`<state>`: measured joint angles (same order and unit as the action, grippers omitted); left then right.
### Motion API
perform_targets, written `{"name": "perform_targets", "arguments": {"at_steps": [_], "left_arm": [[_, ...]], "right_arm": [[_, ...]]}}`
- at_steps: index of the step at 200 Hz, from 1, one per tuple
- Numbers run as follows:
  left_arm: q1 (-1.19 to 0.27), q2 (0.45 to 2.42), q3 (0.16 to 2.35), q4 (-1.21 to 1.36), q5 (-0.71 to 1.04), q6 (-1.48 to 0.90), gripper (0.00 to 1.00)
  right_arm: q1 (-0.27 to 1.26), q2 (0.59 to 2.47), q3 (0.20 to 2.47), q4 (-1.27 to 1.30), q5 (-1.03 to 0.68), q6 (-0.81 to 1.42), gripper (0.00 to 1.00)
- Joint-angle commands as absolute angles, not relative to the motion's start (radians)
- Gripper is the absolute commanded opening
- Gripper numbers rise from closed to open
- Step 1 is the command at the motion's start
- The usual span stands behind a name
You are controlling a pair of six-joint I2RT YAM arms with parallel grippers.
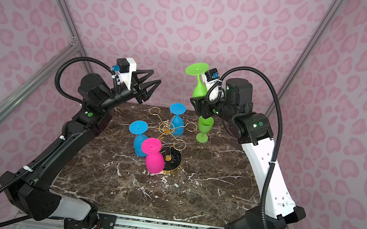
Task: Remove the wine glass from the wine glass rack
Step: 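Close the left gripper on the glass base while the right gripper holds the bowl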
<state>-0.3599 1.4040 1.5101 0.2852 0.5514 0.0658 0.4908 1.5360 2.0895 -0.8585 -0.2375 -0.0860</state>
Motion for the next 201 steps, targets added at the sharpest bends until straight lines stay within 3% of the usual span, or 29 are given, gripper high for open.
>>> {"name": "perform_targets", "arguments": {"at_steps": [1, 76, 201], "left_arm": [[-0.362, 1.400, 1.487, 0.368, 0.571, 0.370, 0.50], [-0.369, 1.419, 1.461, 0.354, 0.808, 0.677, 0.50], [-0.374, 1.424, 1.463, 0.362, 0.818, 0.721, 0.44]], "right_arm": [[0.491, 1.541, 2.104, -0.953, -0.268, -0.081, 0.72], [0.517, 1.573, 2.082, -0.966, -0.353, -0.068, 0.69], [0.612, 1.656, 2.096, -0.976, -0.434, -0.038, 0.65]]}}
